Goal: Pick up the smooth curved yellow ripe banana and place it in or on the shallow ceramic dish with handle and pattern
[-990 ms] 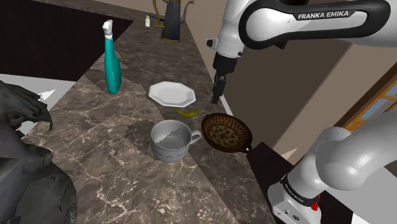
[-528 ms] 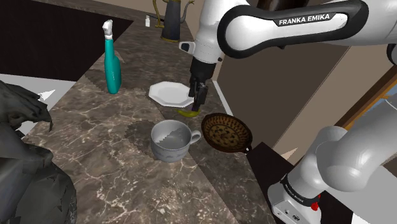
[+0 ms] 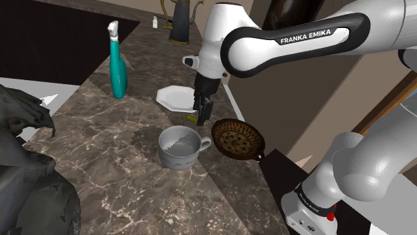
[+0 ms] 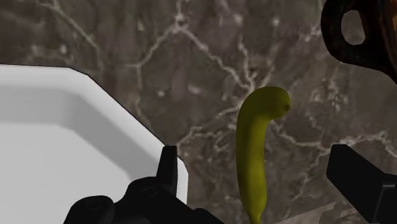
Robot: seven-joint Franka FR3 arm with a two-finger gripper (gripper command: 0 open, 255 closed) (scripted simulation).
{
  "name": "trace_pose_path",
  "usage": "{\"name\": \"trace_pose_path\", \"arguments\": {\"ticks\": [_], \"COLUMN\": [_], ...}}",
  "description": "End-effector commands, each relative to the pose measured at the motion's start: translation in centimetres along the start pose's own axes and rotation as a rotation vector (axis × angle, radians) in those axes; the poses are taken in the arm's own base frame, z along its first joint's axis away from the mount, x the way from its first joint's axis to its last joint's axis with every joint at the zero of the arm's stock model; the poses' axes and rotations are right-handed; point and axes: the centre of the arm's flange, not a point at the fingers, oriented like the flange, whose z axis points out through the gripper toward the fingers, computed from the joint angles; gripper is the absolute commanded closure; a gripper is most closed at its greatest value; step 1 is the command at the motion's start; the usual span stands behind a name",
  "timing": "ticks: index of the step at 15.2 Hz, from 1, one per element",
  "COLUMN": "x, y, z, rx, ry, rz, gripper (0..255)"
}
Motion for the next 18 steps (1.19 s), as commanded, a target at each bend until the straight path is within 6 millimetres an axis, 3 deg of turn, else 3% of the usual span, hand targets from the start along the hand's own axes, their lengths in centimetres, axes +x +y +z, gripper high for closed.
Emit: {"name": "trace_pose_path", "arguments": {"ticks": [1,7,8,18], "x": [0.06,0.06,0.07,0.09], "y": [-0.05,-0.05,-0.06,-0.08], "z": [0.51,0.51,0.52,-0.02], "rx": [0.0,0.0,0.0,0.0], "ry": [0.0,0.0,0.0,0.0], "rz": [0.0,0.0,0.0,0.0], "gripper": [0,0,255,255]}}
